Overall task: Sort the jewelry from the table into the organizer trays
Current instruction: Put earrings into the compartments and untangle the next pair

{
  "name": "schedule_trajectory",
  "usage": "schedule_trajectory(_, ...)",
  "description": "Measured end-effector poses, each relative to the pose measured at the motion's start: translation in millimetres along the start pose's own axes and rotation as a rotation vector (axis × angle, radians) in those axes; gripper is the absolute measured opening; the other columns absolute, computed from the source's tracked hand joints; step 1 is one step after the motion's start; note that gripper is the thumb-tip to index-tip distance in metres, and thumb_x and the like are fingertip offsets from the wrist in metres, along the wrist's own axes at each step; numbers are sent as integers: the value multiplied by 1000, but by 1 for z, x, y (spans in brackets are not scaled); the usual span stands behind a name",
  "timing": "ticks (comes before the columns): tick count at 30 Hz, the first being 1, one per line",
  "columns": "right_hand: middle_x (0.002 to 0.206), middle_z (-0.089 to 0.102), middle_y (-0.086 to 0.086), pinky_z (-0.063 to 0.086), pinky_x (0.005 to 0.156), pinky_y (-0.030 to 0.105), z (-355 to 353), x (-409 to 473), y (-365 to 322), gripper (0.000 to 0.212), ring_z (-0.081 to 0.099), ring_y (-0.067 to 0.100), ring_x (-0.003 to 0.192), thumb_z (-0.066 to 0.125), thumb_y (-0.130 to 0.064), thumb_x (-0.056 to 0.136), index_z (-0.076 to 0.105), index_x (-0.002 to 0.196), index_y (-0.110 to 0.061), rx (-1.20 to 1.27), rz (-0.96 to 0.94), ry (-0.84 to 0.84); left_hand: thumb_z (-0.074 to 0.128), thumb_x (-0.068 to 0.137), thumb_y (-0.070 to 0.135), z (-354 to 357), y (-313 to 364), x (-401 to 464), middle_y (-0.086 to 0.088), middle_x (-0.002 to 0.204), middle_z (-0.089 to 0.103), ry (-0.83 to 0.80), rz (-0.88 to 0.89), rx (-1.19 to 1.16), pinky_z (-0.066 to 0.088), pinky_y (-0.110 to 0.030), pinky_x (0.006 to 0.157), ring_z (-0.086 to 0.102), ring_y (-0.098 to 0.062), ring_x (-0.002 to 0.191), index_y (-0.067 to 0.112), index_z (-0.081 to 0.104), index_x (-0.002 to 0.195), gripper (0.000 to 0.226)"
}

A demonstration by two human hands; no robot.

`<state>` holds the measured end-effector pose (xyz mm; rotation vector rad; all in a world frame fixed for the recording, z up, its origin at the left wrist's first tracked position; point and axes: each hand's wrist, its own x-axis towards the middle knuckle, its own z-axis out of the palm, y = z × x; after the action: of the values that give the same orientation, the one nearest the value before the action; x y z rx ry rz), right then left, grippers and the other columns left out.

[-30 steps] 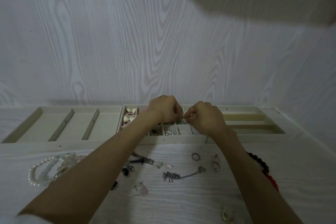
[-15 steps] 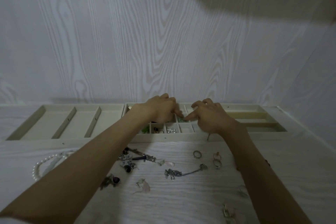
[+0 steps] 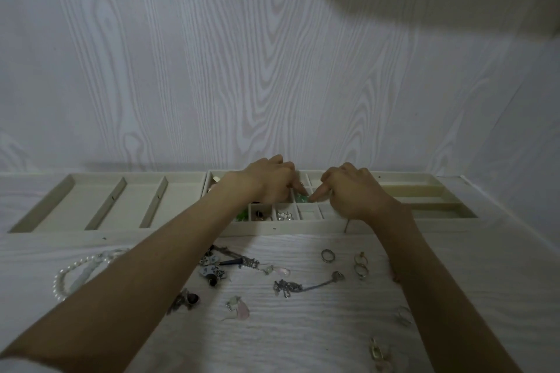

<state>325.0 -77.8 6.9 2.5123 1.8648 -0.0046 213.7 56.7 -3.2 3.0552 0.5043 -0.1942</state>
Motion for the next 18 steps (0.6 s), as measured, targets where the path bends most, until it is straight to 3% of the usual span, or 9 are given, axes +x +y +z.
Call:
schedule_trajectory(6,129,50,-1,28,97,35,5,4,-5,48,39,22,119,44,-5,91,60,121,-38,-56,-3,15,43,95,15,-1,1,-2,-1,135,45,18,-4,22,35,-31,90,36,-21,113,38,50,133,45)
schedule_trajectory(12,121,56,0,29,92,34,0,2,-1,45,46,21,112,47,0,86,71,100,-35,52,10,149,45,94,13,-4,3,-5,1,122,51,138,-25,-47,33,-28,84,38,-18,107,35,61,123,39)
schedule_trajectory(18,120,58,-1,31,95,36,1,1,-1,47,48,21,112,45,0,88,72,101,-36,79,8,79,45,96,21,4,1,-7,3,116,52,120,-41,-111,31,-27,82,38,-18,108,36,63,118,32)
